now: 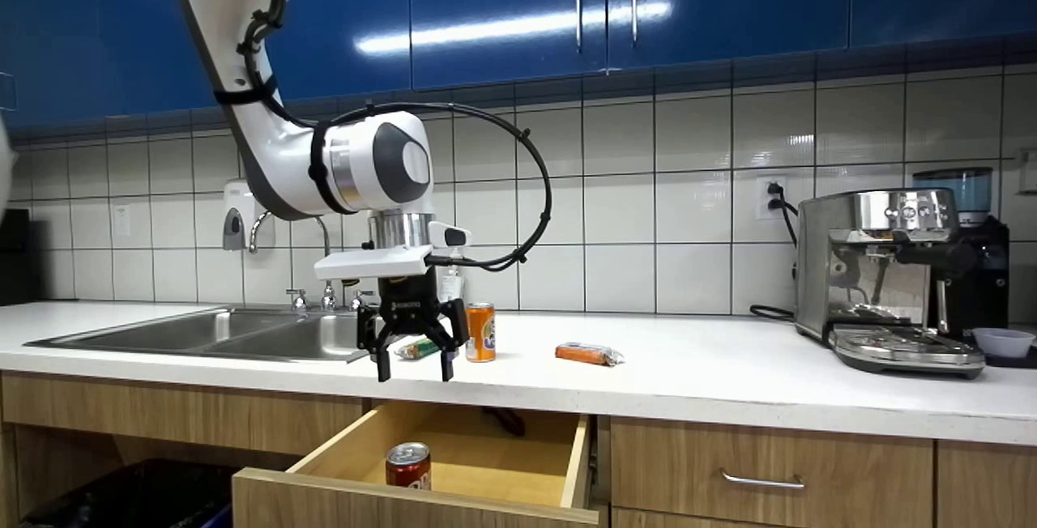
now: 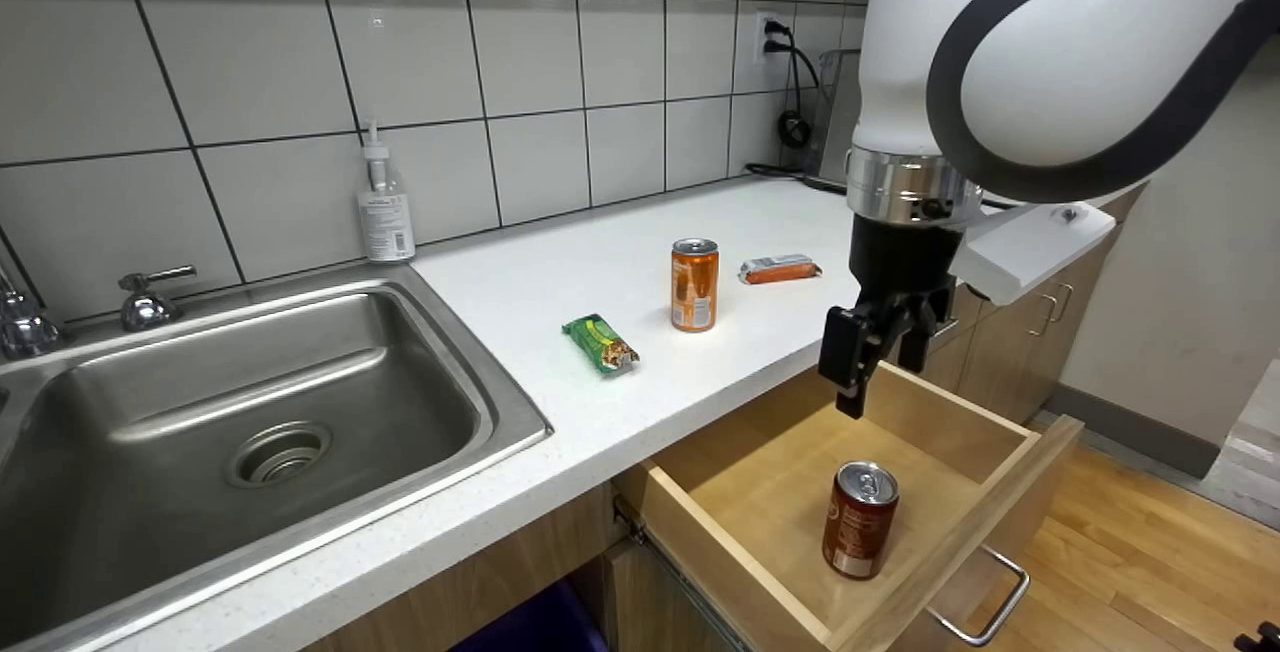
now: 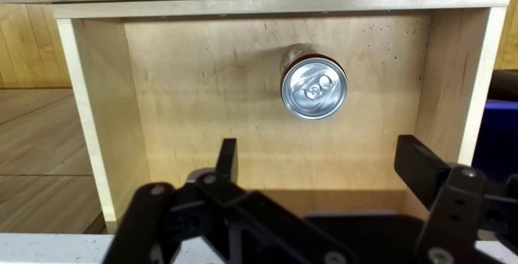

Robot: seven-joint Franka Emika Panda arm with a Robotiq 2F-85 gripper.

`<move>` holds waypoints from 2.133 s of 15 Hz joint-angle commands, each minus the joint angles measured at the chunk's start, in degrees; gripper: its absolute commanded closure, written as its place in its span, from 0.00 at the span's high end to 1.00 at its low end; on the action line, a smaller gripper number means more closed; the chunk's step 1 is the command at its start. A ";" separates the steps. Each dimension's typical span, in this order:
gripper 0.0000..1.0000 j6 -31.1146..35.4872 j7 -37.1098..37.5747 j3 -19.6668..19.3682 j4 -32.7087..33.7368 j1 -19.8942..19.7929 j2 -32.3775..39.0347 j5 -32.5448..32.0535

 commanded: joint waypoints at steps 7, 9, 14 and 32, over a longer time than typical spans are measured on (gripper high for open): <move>1.00 -0.36 0.16 0.59 0.15 -0.33 -0.13 1.05; 1.00 -0.04 1.23 0.76 0.03 -0.23 -0.62 3.02; 1.00 -0.85 1.07 0.54 1.90 -0.36 -0.41 3.49; 1.00 -5.87 -6.47 -2.12 19.63 -4.07 9.40 3.41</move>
